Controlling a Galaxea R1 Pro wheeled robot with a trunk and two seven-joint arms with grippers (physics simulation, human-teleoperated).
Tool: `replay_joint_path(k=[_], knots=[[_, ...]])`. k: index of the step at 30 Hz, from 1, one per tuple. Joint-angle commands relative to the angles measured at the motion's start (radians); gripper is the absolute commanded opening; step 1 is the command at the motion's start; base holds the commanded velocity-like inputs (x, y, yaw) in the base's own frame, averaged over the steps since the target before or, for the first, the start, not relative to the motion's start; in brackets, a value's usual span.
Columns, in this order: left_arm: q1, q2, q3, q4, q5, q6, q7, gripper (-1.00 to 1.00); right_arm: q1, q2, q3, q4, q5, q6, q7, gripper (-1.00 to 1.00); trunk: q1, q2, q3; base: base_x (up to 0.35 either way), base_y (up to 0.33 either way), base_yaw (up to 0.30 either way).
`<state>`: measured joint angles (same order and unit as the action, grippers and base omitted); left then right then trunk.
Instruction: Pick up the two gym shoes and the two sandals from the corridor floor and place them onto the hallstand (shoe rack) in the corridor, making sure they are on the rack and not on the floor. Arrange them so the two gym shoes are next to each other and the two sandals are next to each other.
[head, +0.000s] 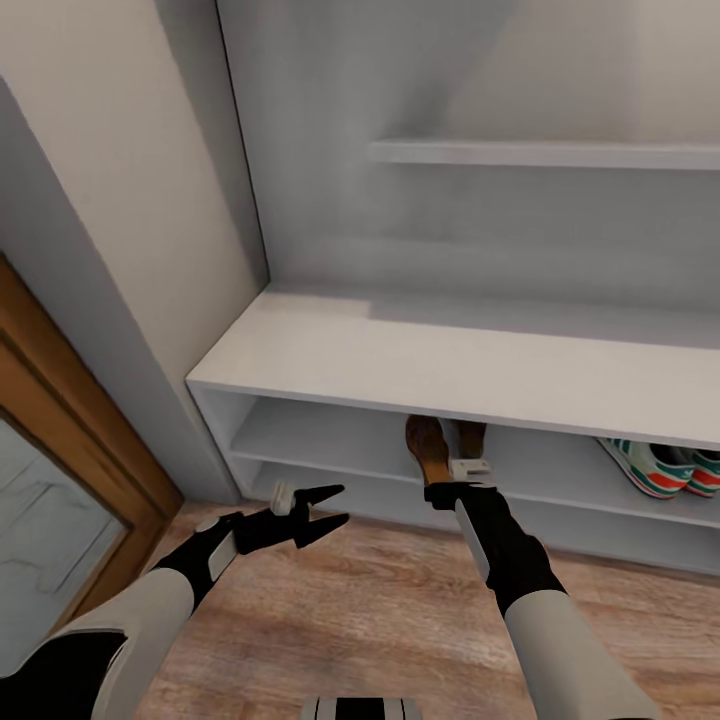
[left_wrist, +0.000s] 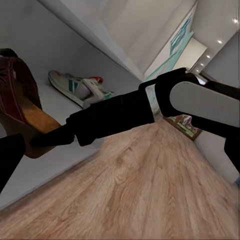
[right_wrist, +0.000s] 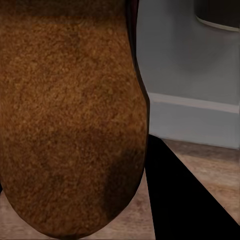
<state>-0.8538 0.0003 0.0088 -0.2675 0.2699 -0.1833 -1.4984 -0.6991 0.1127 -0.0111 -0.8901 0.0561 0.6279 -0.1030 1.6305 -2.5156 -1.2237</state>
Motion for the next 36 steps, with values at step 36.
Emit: replay_joint_path(k=[36], knots=[[-0.001,0.0,-0.001,0.001,0.002,-0.01,-0.011,1.0,0.0,0.001,-0.001,-0.001,0.002,0.006,-0.001,-1.0,0.0,0.0,-0.001,0.086,0.0,0.0]])
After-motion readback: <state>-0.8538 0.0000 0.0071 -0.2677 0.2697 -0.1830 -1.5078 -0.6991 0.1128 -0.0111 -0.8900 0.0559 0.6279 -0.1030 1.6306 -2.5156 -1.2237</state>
